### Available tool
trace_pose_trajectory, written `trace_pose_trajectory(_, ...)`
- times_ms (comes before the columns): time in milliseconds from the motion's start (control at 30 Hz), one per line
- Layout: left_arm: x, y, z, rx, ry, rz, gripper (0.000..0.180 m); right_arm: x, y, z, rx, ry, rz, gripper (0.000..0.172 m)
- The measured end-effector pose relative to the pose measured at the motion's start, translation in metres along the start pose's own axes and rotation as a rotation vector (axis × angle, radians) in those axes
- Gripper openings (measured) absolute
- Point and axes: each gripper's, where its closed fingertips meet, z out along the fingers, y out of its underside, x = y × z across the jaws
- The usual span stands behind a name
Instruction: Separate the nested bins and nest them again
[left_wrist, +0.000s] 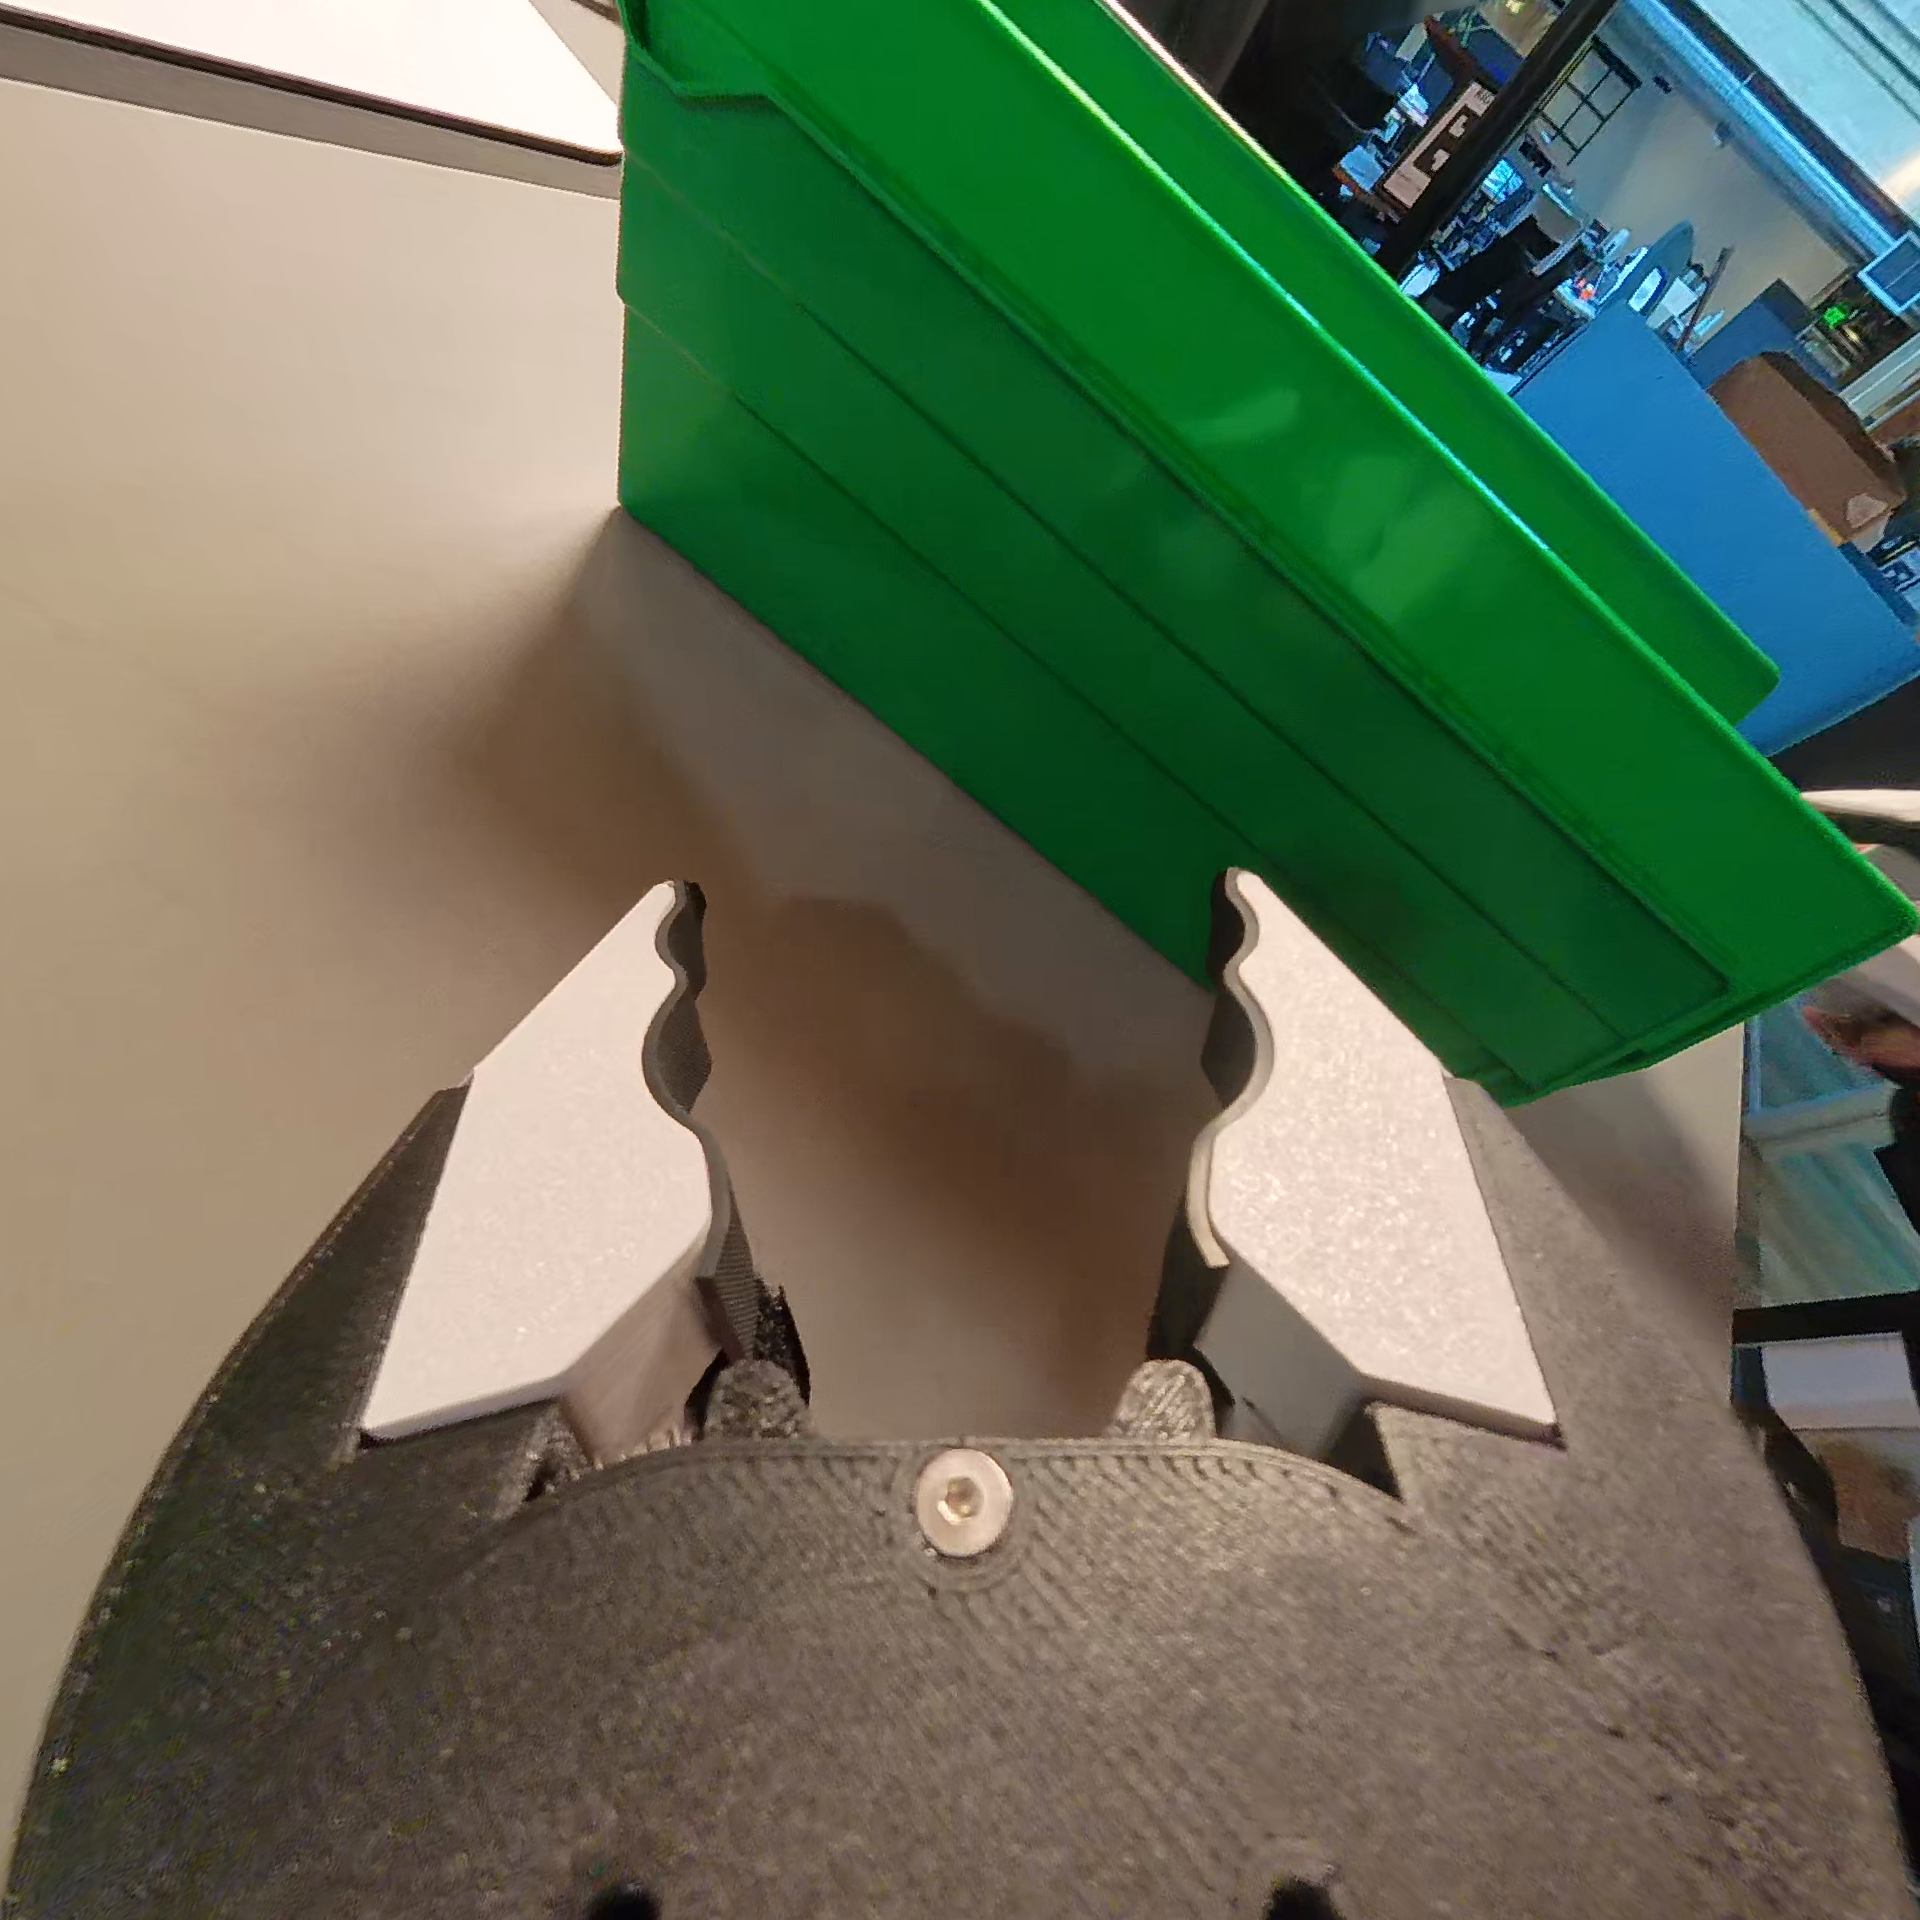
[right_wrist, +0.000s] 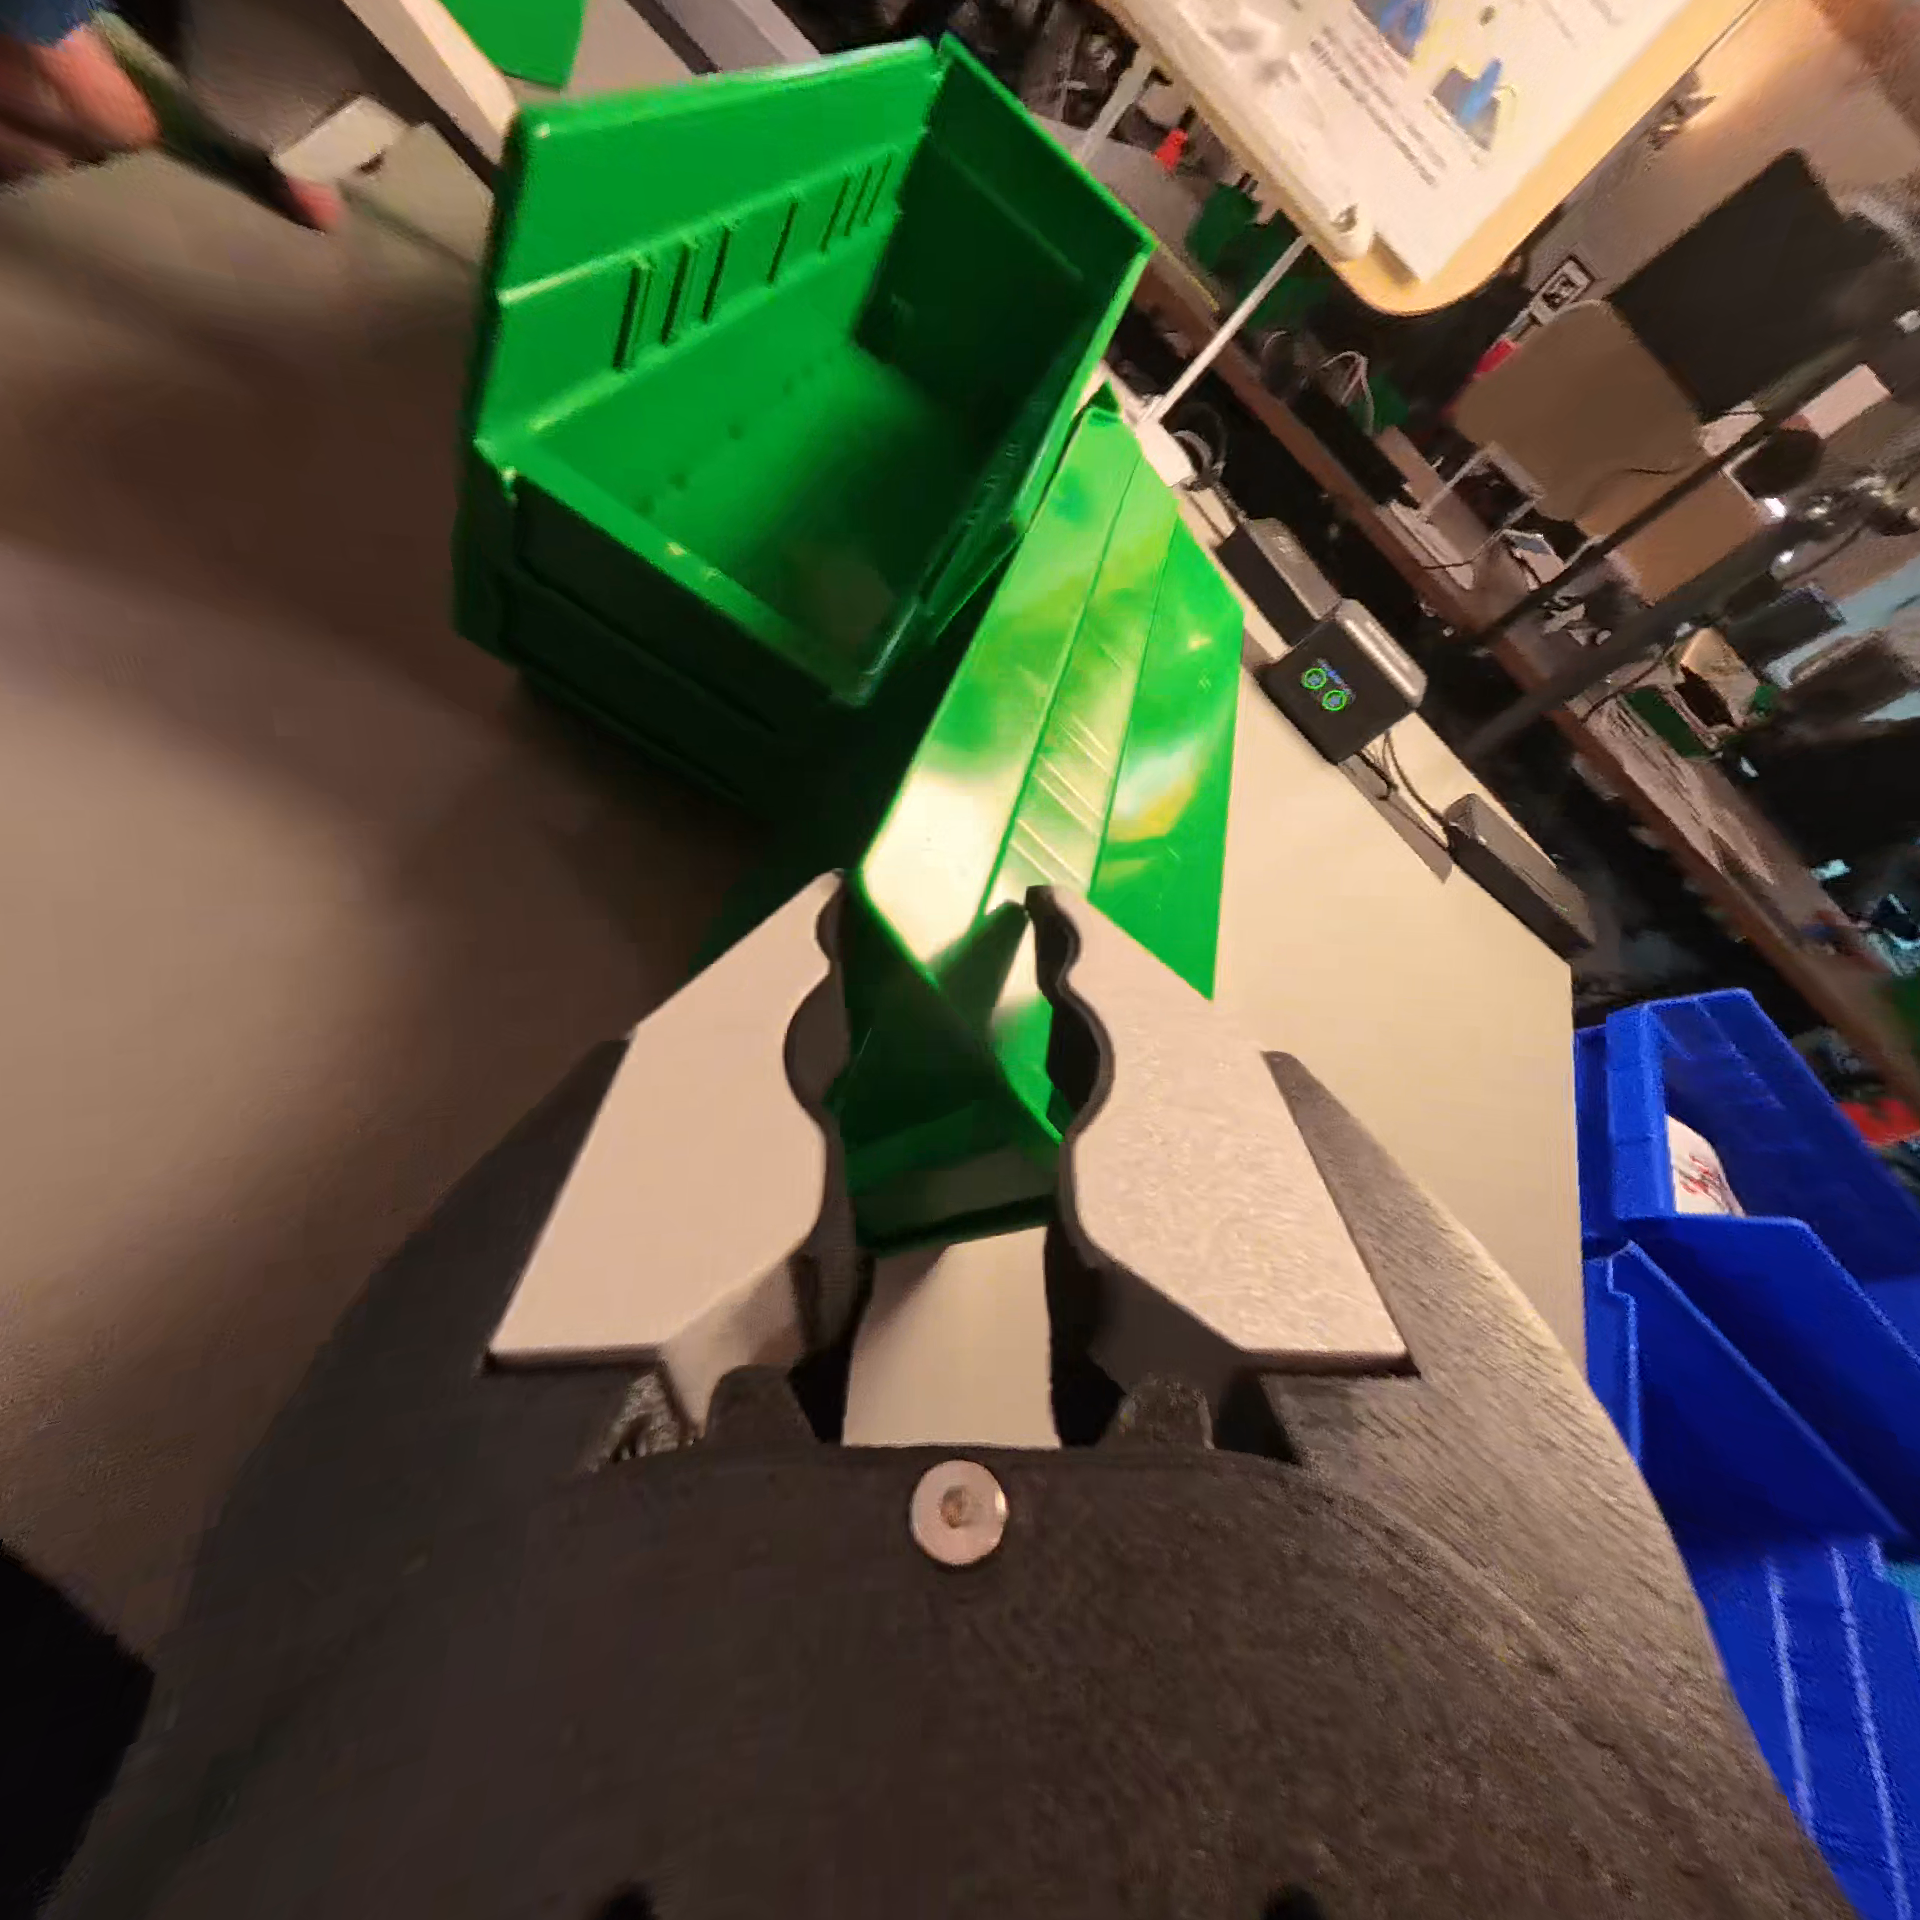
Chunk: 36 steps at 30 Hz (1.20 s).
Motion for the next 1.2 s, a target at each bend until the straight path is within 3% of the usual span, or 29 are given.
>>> trace_pose_trajectory(100,0.000,-0.001,-0.001,0.001,0.007,-0.012,0.096,0.020,-0.001,0.002,0.017,0.065,0.110,0.023)
trace_pose_trajectory(233,0.001,0.001,0.000,-0.010,0.002,0.007,0.097,0.036,0.008,0.002,0.045,0.067,0.188,0.023)
trace_pose_trajectory(533,0.002,0.002,0.001,-0.016,0.008,0.010,0.097,0.081,0.036,-0.007,0.153,-0.002,0.544,0.009)
trace_pose_trajectory(767,0.002,0.001,0.001,-0.012,0.018,0.000,0.097,0.091,0.062,0.006,0.160,-0.034,0.643,0.007)
trace_pose_trajectory(867,0.003,0.001,0.001,-0.012,0.024,0.000,0.097,0.094,0.056,-0.001,0.212,-0.052,0.706,0.024)
trace_pose_trajectory(1067,0.003,0.001,0.001,-0.014,0.032,0.002,0.098,0.077,0.019,-0.039,0.320,-0.060,0.710,0.033)
trace_pose_trajectory(1200,0.005,0.002,0.001,-0.018,0.031,0.014,0.098,0.039,-0.019,-0.023,0.290,-0.129,0.676,0.034)
